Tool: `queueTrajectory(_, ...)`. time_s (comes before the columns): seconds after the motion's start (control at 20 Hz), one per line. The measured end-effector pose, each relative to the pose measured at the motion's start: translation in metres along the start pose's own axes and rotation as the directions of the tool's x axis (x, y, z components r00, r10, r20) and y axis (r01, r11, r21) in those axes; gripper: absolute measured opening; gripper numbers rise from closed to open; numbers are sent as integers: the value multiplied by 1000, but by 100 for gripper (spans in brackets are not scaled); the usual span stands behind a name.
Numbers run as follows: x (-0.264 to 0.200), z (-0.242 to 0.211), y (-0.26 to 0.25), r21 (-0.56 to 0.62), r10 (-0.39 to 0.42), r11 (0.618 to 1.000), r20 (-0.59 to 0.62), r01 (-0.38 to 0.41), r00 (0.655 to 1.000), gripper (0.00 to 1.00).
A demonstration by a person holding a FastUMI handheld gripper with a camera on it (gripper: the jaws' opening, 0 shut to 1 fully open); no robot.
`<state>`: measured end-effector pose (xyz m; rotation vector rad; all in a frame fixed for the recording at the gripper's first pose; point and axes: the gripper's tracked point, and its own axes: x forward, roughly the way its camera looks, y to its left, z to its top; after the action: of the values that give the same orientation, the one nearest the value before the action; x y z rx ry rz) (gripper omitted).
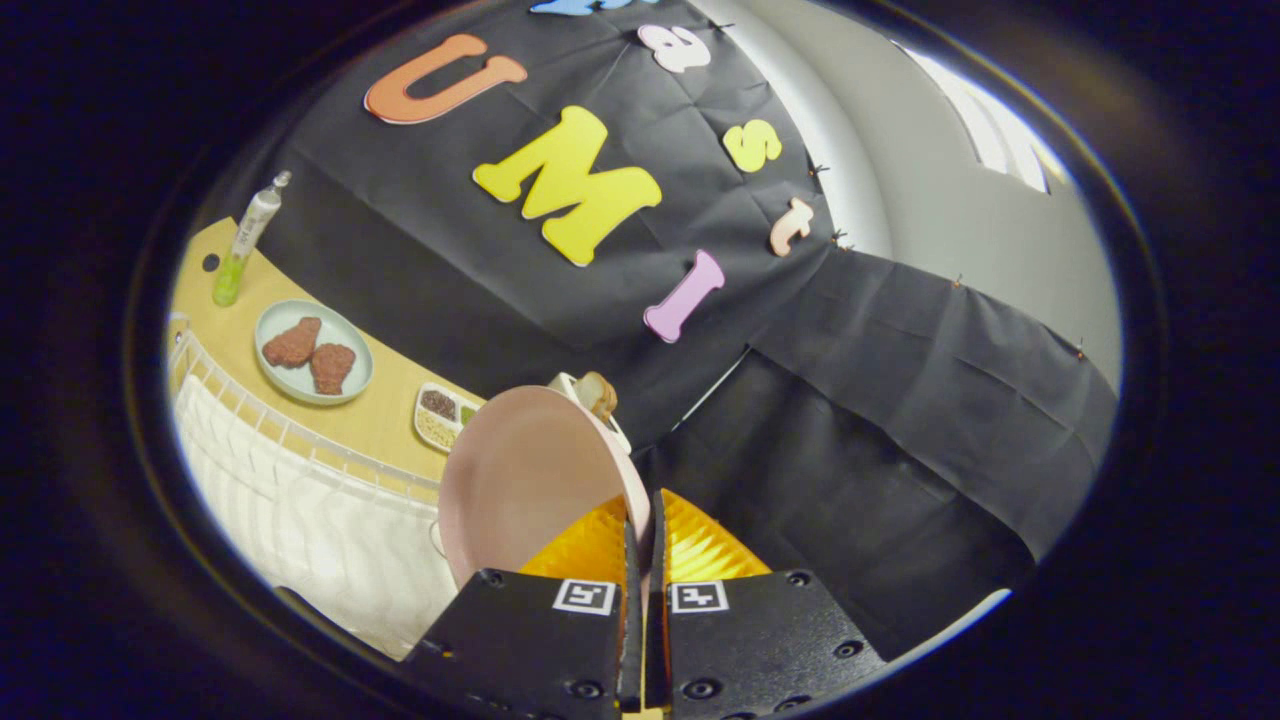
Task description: Take the plate from the dish rack, then take the spoon from the basket and place it into the plate.
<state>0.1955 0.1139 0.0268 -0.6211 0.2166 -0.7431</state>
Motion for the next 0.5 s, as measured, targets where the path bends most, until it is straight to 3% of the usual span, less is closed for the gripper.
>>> queueTrajectory(0.25,-29,-12,-5,143,224,963,35,-227,974,7)
queueTrajectory(0.5,-52,-58,-37,332,413,852,47,-404,909,7)
